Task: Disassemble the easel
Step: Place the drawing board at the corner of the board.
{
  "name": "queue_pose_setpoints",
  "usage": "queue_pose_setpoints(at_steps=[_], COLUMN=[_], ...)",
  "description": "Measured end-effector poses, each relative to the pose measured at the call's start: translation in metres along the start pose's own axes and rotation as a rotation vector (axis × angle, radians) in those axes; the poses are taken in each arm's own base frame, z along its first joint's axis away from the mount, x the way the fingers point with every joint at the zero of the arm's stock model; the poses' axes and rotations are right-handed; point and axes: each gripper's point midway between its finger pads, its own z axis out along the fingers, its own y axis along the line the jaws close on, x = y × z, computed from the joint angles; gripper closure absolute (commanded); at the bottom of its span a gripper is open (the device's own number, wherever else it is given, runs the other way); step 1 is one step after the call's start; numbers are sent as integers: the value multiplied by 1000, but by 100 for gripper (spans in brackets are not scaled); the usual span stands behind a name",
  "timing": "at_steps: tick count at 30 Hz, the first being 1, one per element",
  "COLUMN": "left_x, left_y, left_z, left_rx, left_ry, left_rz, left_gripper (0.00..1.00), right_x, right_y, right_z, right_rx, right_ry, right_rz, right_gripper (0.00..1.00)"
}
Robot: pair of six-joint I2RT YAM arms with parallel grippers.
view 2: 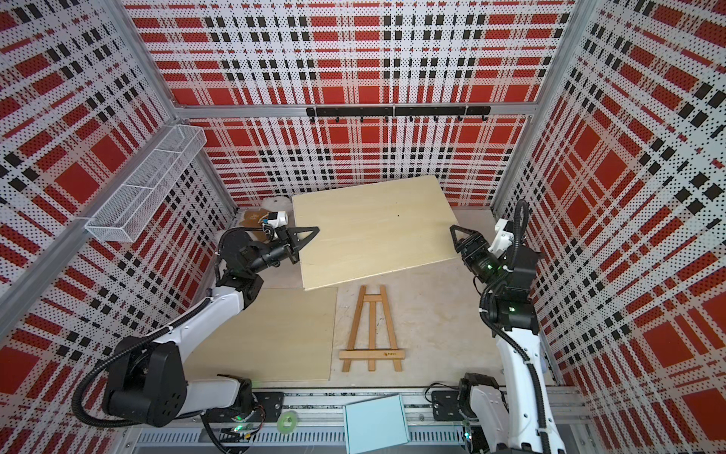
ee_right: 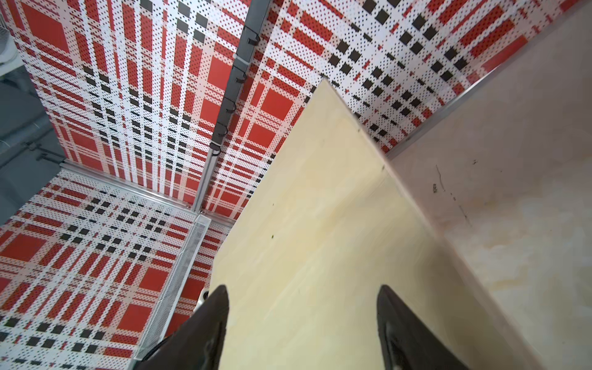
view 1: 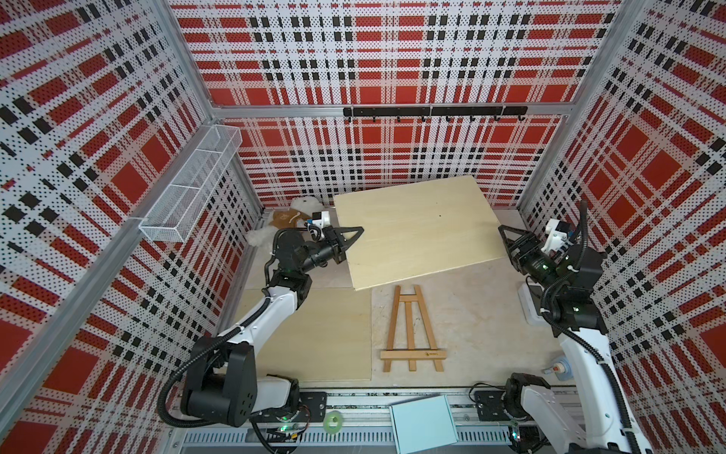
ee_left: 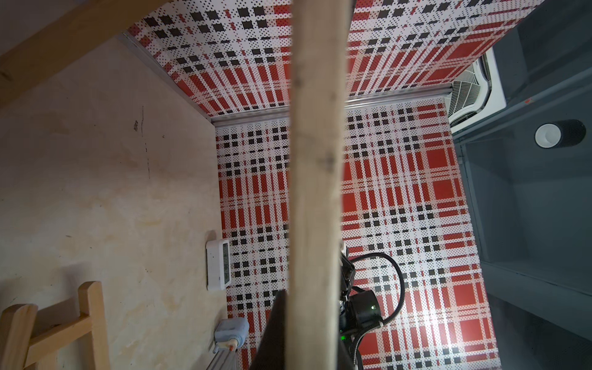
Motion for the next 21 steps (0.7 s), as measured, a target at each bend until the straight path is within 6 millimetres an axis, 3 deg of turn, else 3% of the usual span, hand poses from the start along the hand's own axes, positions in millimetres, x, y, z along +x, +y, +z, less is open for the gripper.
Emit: queue_pose_setpoints(at_steps=[6, 12, 21], left_x=[8, 14, 5], left_y=[7, 28, 37], left_z=[30, 53, 55], left_rx=[-25, -81, -115], left_ry=[-11, -8, -70], left_rz=[-4, -37, -34], left_gripper=[100, 100, 100], right_x=[32, 46, 48], right_y=[-5, -19, -21], right_z=[-2, 3, 4], right_rx=[-31, -35, -32], right_ry=[49, 64, 60], right_rz=[92, 181, 217], right_gripper=[27, 27, 27])
